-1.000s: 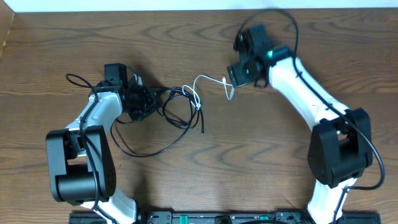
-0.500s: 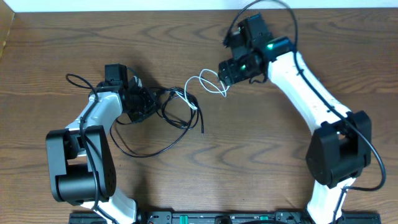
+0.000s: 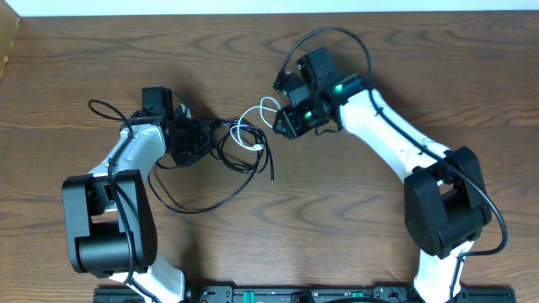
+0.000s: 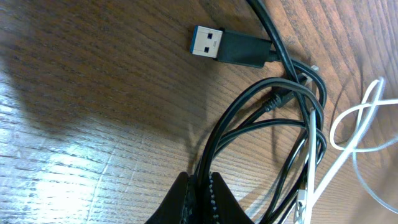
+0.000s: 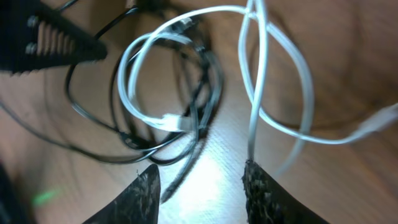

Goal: Untangle cables

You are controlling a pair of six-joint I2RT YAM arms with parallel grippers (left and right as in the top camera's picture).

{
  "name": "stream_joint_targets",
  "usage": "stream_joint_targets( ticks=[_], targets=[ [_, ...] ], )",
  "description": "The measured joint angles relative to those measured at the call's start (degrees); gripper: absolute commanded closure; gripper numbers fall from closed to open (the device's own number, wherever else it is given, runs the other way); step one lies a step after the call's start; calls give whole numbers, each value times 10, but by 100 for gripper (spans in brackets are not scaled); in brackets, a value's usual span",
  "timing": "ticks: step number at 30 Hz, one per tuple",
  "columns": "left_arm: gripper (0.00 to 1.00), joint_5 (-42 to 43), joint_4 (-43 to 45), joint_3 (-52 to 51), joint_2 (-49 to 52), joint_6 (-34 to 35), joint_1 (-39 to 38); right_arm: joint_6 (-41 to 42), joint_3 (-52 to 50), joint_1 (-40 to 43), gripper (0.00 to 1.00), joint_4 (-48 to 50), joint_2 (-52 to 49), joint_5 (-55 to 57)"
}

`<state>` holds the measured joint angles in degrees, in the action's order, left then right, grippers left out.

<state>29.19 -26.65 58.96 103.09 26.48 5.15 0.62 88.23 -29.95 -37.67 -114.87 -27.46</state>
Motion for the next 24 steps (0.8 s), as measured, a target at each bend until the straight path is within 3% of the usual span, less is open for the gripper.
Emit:
stream_joint_targets(
  ticks=[4,8,24],
  targets=[
    [92,-2,-1,0,0,0,0,-26,-28,-12,41,56,0,-49],
    [92,-4,-6,0,0,0,0,-40,-52,-14,36,101,0,-78],
    [92,-7,-19,0,0,0,0,-54,-82,-46,41,216,-50,-148]
  ],
)
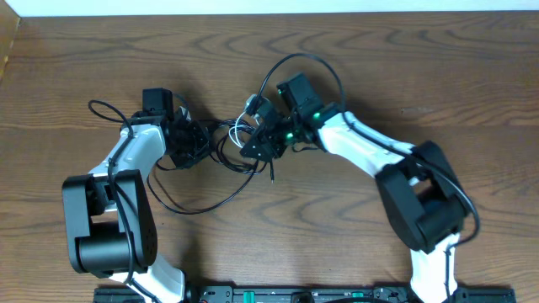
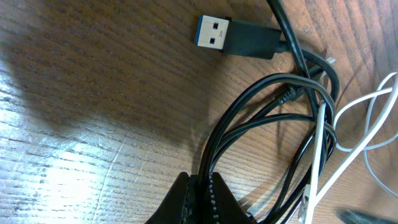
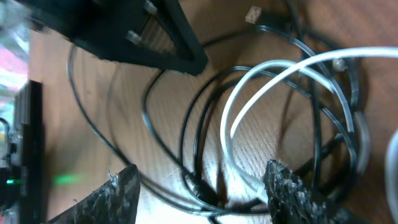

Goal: Untangle cables

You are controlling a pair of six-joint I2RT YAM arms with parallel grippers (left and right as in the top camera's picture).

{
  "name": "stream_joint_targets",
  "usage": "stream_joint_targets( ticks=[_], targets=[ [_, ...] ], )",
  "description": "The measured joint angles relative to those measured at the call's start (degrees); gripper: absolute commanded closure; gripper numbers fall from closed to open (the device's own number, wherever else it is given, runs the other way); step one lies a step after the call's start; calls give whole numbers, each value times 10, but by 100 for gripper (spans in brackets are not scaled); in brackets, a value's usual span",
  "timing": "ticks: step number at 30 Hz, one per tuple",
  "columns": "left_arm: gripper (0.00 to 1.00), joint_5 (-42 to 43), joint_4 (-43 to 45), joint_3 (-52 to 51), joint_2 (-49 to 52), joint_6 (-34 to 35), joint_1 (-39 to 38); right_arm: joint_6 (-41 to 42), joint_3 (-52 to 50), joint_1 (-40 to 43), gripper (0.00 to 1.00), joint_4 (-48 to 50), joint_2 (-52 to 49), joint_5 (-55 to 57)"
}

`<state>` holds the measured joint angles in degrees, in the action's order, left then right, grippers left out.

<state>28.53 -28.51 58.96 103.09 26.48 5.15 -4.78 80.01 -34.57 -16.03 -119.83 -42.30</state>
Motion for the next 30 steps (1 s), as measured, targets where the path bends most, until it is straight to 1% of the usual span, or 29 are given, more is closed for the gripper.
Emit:
stream_joint_targets(
  ticks=[4,8,11,16,19,25,30],
  targets=[
    [92,0,-2,0,0,-1,0,24,-1,-3,46,26,-38,0],
    [92,0,-4,0,0,-5,0,41,-4,-3,53,29,-44,-26],
    [92,0,-4,0,0,-8,0,57,-3,-2,52,17,-44,-84],
    [93,0,-4,0,0,-9,0,71,-4,-5,51,-25,-44,-118],
    [92,0,-4,0,0,-12,0,68,-3,-6,51,-4,-44,-120],
    [92,-2,-4,0,0,-24,0,72,12,9,47,29,-44,-115],
    [92,-2,-4,0,0,-26,0,71,19,21,43,32,-45,-55]
  ],
)
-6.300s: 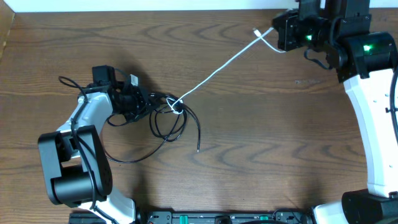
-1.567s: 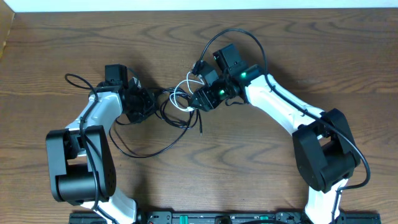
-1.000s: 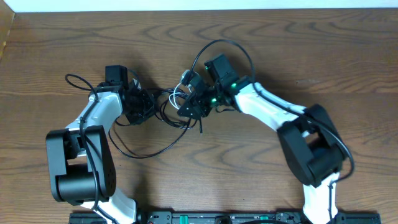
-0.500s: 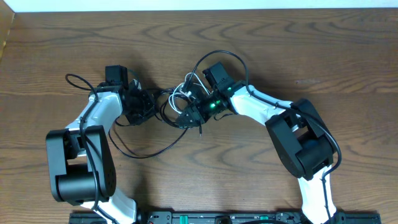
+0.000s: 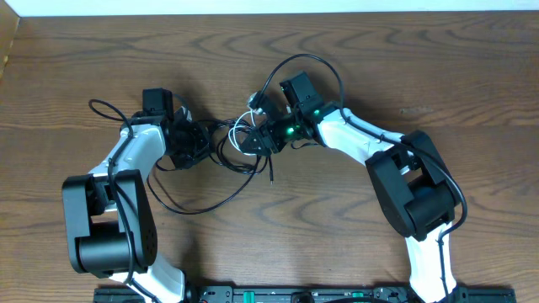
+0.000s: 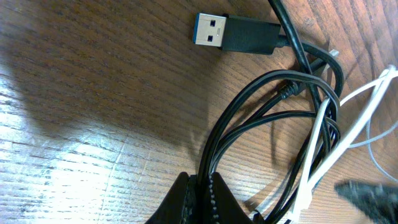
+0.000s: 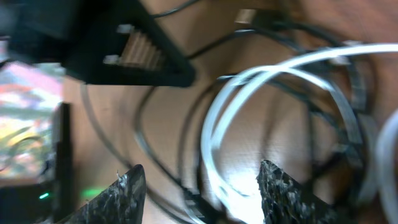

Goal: Untangle cables

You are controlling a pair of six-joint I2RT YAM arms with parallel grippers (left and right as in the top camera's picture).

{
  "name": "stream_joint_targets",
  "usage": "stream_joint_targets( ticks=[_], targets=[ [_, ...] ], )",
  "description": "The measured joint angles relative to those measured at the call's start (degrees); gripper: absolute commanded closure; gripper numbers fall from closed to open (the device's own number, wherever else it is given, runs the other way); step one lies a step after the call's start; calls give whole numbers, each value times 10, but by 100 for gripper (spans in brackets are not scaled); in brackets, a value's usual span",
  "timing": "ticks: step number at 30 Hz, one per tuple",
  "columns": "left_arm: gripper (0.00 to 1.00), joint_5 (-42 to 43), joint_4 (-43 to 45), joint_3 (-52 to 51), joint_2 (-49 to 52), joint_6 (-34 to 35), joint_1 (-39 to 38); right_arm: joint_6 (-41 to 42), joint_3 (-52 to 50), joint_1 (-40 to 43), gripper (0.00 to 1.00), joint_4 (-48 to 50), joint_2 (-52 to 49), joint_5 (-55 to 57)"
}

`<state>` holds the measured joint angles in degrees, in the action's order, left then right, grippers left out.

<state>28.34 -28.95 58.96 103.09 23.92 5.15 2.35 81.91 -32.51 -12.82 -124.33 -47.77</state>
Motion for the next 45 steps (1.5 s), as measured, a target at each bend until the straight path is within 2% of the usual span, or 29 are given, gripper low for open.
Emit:
stream_joint_targets(
  ticks=[7,13,18,29,45],
  targets=[
    [92,0,0,0,0,0,0,-3,7,-8,43,11,-46,19],
    [92,0,0,0,0,0,0,3,17,-12,55,-3,-54,5],
    [92,0,0,0,0,0,0,15,15,-7,55,-45,-54,-57],
    [92,0,2,0,0,0,0,19,11,-3,50,-75,-10,-138],
    [92,0,5,0,0,0,0,-14,10,-4,41,-103,1,-41]
  ],
)
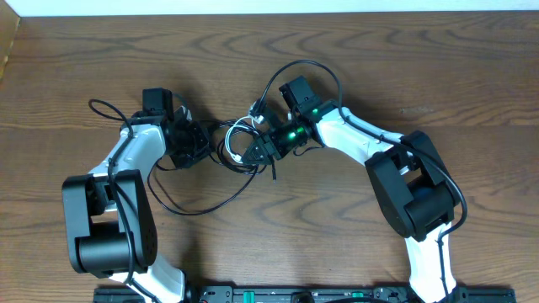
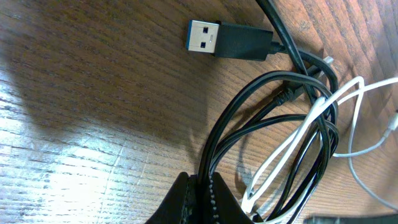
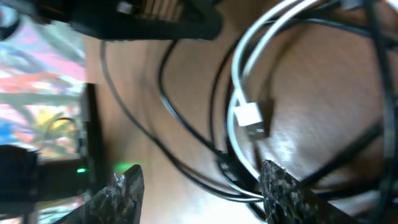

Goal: Untangle cables

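A black cable (image 2: pixel 258 118) with a USB plug (image 2: pixel 230 40) lies coiled on the wooden table, and a thin white cable (image 2: pixel 298 134) is threaded through its loops. My left gripper (image 2: pixel 200 186) is shut on two black strands at the left of the tangle (image 1: pixel 240 151). At the tangle's right side my right gripper (image 1: pixel 258 150) hovers open. Its fingers (image 3: pixel 121 199) straddle black strands and the white cable's plug (image 3: pixel 249 115), gripping nothing.
A long black loop (image 1: pixel 198 206) trails toward the front of the brown table (image 1: pixel 421 50). Another thin black loop (image 1: pixel 101 108) lies left of my left arm. A black cable of the right arm arches over its wrist (image 1: pixel 303 63).
My right gripper has shifted slightly down and left over the tangle, and the white plug now shows between its fingers. The white cable lies further into the black loops. The left gripper is unmoved.
My left gripper stayed shut on the black strands throughout. My right gripper was first open over the white loops, to the right of the tangle. By the following moment it was over the tangle itself. It has stayed there open, and the white cable has bunched leftward.
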You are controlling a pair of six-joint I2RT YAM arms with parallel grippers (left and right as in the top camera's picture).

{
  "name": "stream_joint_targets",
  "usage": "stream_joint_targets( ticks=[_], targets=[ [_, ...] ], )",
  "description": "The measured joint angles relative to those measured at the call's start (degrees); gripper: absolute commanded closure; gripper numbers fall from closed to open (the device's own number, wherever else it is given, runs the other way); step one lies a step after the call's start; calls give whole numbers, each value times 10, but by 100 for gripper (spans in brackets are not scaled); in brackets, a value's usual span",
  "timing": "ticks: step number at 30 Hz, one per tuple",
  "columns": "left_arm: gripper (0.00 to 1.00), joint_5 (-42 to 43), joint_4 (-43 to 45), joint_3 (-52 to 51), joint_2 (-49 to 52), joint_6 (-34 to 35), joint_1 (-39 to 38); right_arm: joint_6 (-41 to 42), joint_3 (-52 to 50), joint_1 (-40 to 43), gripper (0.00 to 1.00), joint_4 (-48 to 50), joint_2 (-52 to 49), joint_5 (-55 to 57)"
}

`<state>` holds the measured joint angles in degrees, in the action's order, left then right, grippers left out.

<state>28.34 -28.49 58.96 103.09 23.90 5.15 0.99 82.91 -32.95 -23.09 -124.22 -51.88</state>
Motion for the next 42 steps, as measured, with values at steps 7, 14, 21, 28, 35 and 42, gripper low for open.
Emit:
stream_joint_targets(
  ticks=[7,14,21,28,35,42],
  targets=[
    [92,0,3,0,0,-8,0,-23,0,-9,41,27,0,61],
    [92,0,3,0,0,-17,0,-34,0,-17,42,35,0,85],
    [92,0,4,0,0,-19,0,-37,0,-27,45,31,-9,94],
    [92,0,4,0,0,-19,0,-49,1,-39,55,-21,-22,82],
    [92,0,4,0,0,-21,0,-53,1,-39,75,-59,-22,76],
    [92,-19,4,0,0,-30,0,-55,1,-37,84,-63,-25,49]
  ],
)
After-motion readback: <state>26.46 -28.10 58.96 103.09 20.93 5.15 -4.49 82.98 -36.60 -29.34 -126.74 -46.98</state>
